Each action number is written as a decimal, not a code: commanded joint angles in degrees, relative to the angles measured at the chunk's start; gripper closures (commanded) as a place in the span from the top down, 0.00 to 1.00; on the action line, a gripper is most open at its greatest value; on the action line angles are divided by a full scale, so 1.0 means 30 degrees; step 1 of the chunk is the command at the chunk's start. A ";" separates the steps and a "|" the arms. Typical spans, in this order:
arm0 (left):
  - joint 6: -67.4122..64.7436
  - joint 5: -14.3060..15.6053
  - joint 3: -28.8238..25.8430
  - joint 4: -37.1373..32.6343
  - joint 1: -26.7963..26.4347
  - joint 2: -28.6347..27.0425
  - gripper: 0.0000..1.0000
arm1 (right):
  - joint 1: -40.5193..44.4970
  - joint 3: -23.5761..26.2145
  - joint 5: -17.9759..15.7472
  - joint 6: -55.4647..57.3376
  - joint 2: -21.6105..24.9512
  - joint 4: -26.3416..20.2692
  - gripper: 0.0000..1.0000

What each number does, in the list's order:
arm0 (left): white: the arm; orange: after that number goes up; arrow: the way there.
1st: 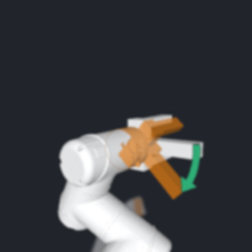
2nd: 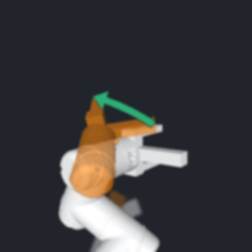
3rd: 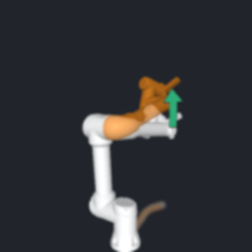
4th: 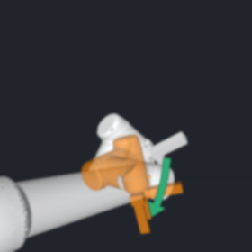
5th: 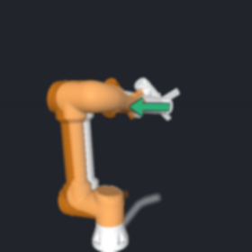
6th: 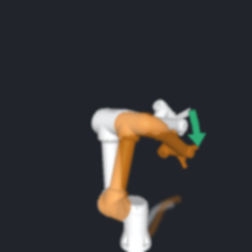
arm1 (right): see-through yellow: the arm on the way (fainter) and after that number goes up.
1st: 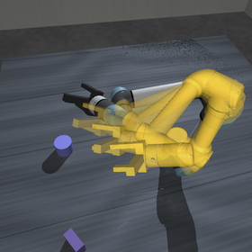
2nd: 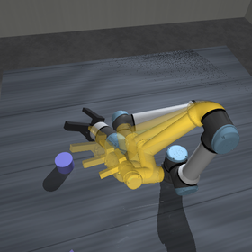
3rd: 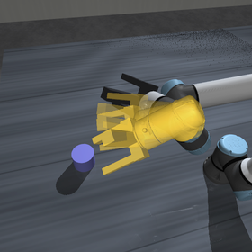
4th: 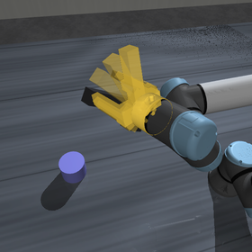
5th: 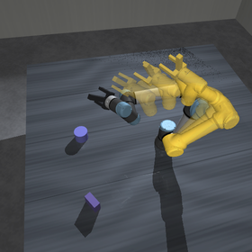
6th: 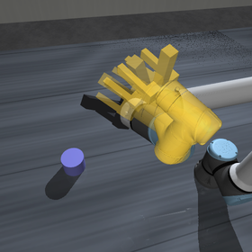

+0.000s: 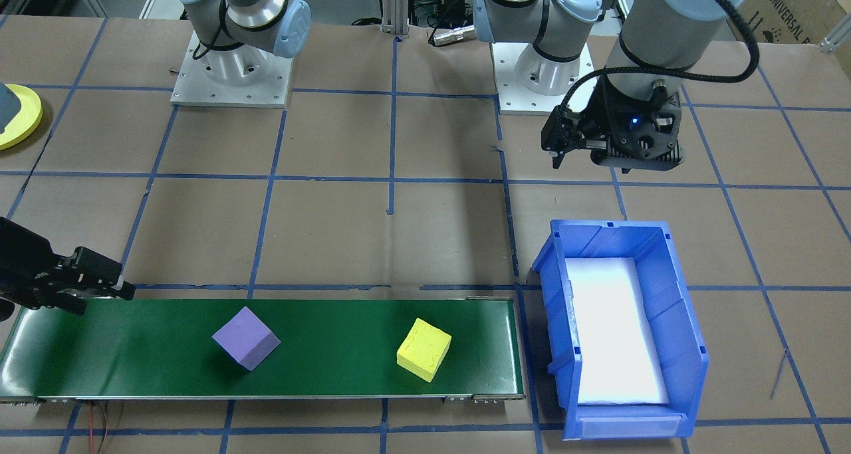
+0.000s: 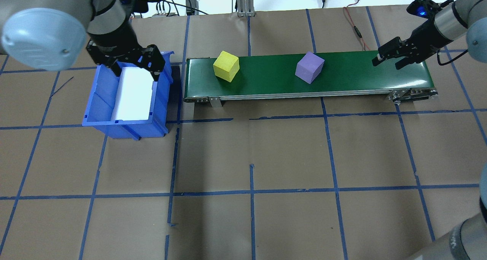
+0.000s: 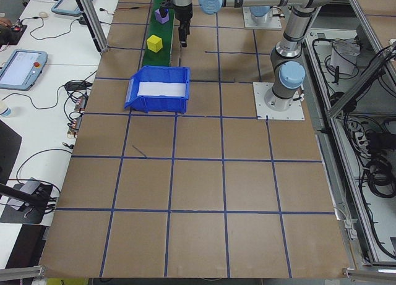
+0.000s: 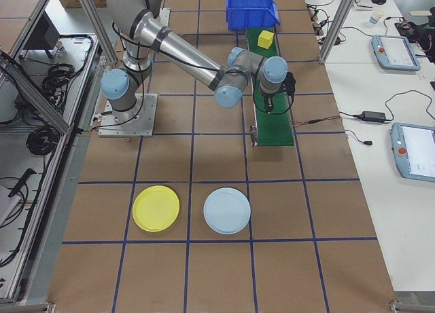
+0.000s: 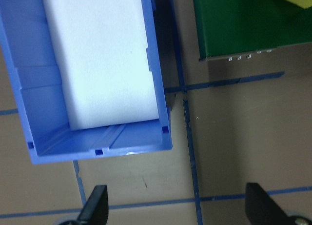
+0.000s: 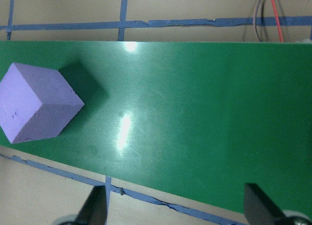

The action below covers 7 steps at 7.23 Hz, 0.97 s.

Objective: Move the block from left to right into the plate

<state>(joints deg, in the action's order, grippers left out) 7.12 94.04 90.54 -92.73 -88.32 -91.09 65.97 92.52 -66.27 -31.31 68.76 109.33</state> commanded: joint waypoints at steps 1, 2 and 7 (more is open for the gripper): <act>-0.0146 -0.0230 0.0172 -0.0350 0.0144 0.0599 1.00 | 0.0129 -0.0079 0.0000 -0.0575 0.0021 0.0179 1.00; -0.0118 -0.0291 0.0202 -0.0320 0.0145 0.0599 1.00 | 0.0478 -0.0224 0.0000 -0.0607 0.0021 0.0237 1.00; -0.0175 -0.0350 0.0261 -0.0144 0.0379 0.0627 1.00 | 0.2323 -0.0489 -0.1399 -0.0839 -0.0155 0.1373 1.00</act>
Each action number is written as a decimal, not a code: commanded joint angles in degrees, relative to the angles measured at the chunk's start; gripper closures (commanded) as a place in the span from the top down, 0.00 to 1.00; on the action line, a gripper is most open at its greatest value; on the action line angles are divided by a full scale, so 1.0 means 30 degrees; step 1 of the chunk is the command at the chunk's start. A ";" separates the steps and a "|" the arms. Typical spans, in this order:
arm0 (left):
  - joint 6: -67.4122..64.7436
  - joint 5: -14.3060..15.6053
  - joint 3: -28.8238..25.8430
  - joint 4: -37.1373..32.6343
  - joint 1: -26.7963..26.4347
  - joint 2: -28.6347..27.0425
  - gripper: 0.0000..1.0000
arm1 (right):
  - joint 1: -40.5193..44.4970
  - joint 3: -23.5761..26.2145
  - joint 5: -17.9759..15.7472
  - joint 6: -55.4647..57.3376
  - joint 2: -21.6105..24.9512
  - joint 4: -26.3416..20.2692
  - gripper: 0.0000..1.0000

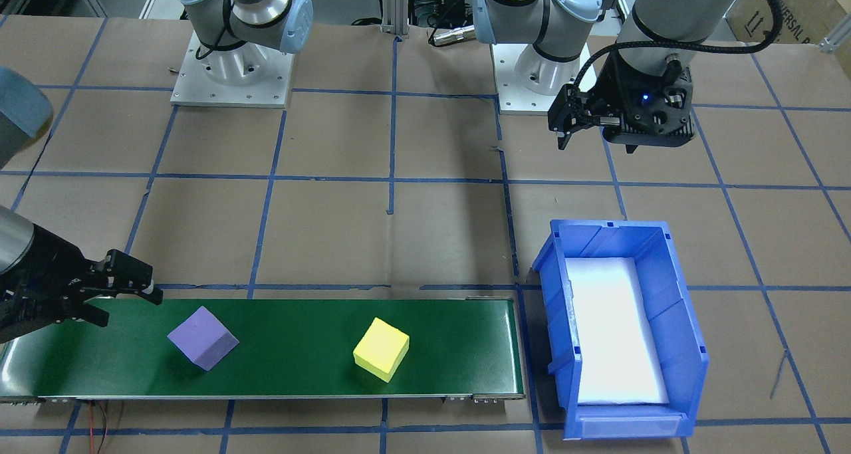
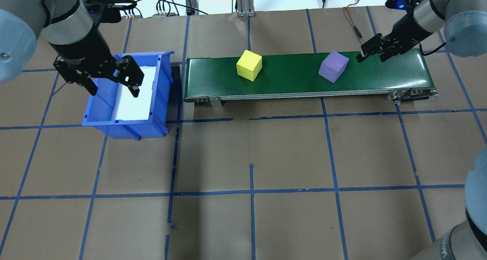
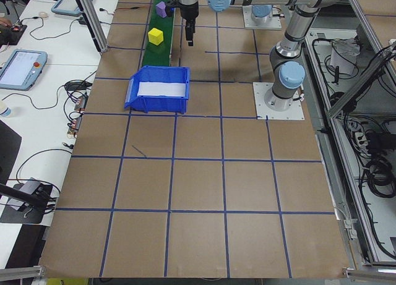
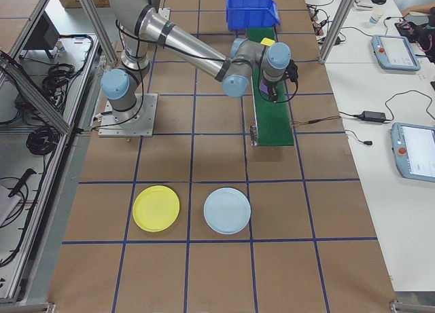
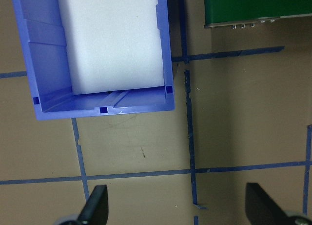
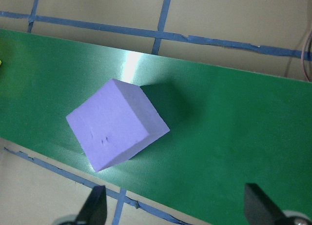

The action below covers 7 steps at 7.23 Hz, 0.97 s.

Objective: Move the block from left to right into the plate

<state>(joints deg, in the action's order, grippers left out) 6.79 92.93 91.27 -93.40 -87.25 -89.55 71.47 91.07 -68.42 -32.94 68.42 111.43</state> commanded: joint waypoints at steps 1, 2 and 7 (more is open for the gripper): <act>-0.0211 0.0021 0.0017 0.0195 0.0020 0.0173 1.00 | 0.0811 -0.0036 -0.0922 -0.2039 -0.0363 0.0883 1.00; -0.0967 -0.0037 0.0046 0.0225 -0.0038 0.0174 1.00 | 0.0901 -0.0036 -0.1504 -0.3216 -0.0656 0.1639 1.00; -0.1033 0.0020 0.0164 0.0225 0.0020 0.0145 1.00 | 0.1547 0.0022 -0.3465 -0.7120 -0.1477 0.2666 1.00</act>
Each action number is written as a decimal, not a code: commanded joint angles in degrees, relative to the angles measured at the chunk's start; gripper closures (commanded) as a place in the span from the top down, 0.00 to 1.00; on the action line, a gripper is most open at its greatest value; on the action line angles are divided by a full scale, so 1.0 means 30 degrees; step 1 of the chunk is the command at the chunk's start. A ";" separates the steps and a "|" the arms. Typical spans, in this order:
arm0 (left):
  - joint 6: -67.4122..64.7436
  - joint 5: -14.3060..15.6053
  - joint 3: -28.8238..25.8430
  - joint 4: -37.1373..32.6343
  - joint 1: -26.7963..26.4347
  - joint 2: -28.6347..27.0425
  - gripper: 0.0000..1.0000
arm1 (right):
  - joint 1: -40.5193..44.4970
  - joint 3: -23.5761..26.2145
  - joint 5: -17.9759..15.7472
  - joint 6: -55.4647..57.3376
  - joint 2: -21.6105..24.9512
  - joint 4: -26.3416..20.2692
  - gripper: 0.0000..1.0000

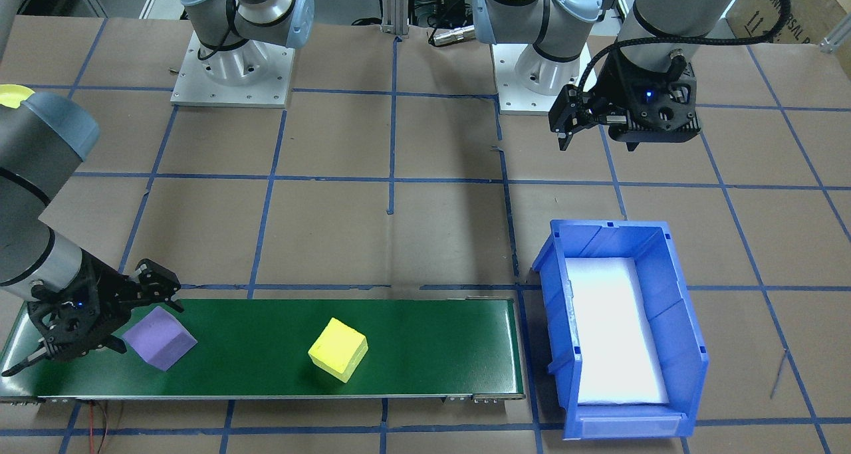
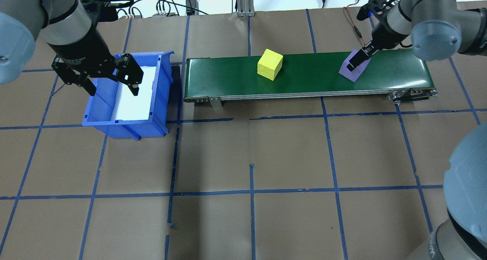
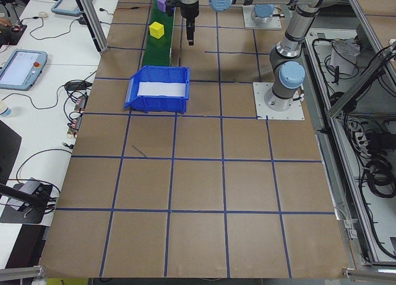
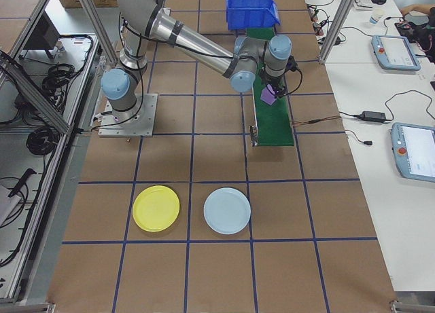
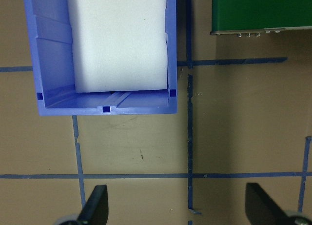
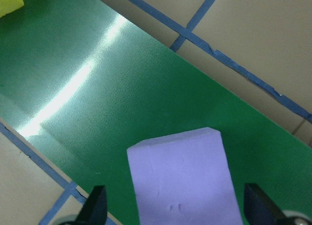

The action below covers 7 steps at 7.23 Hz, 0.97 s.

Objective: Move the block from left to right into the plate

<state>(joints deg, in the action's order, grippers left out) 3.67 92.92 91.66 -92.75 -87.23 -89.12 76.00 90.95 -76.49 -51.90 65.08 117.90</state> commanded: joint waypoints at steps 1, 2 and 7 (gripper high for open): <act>0.0009 0.0022 0.0031 0.0008 -0.0016 -0.0002 1.00 | 0.0039 0.0094 -0.0898 -0.0922 -0.0480 0.0544 0.97; 0.0009 0.0022 0.0031 0.0037 0.0013 -0.0002 1.00 | 0.0010 0.0152 -0.1537 -0.1126 -0.0568 0.0544 0.86; 0.0126 0.0022 0.0060 0.0066 -0.0016 -0.0002 1.00 | -0.0949 -0.1544 -0.3477 0.0717 -0.0511 -0.0155 0.40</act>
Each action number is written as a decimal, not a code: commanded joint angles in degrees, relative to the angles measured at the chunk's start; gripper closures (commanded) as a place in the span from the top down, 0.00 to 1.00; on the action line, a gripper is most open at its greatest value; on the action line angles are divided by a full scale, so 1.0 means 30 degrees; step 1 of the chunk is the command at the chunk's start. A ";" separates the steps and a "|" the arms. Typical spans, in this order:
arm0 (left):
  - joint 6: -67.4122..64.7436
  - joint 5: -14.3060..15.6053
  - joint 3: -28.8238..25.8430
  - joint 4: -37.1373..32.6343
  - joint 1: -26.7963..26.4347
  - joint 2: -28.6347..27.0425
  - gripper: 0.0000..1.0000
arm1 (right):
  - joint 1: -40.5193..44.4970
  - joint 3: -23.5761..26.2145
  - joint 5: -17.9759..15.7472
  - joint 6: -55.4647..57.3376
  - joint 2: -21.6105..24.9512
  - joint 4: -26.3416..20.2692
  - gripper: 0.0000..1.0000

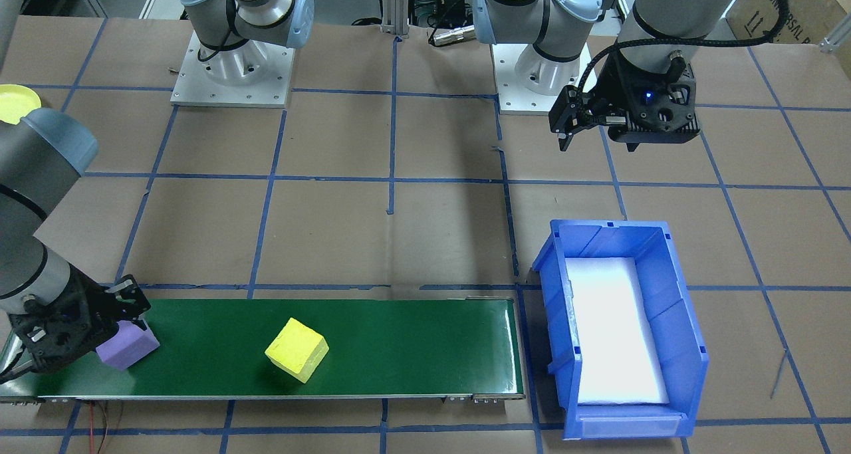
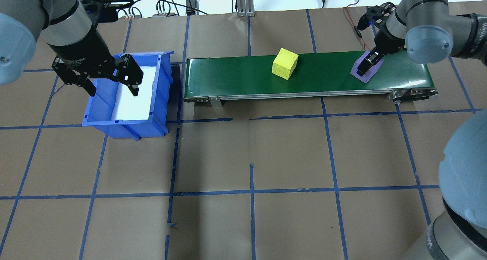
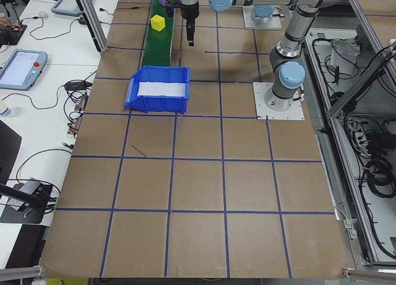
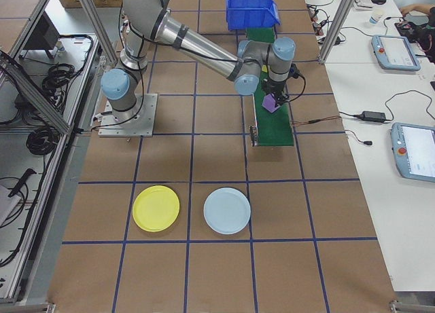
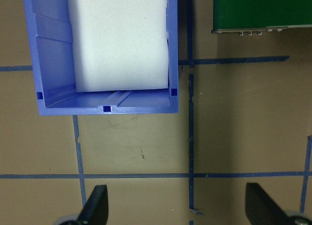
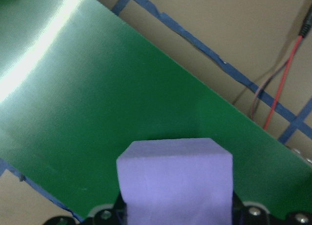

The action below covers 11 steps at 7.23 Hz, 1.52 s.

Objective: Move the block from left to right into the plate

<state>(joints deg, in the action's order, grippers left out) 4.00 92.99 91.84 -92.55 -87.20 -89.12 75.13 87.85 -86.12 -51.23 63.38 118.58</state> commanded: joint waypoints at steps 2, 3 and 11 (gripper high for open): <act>0.0014 -0.0002 0.0001 0.0002 0.0004 0.0000 1.00 | -0.3234 -0.0455 -0.0386 0.0958 0.0170 -0.0561 0.40; 0.0014 -0.0002 0.0001 0.0002 -0.0025 0.0000 1.00 | -0.4667 -0.0455 -0.0909 0.1107 0.0229 -0.0648 0.40; -0.0103 -0.0002 0.0177 0.0001 -0.0025 0.0000 1.00 | -1.5520 0.1356 -0.0651 -0.5806 -0.1056 0.1016 0.39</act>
<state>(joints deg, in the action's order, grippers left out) 3.81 92.99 92.18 -92.65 -87.28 -89.12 29.96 90.03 -88.18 -68.18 61.71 119.84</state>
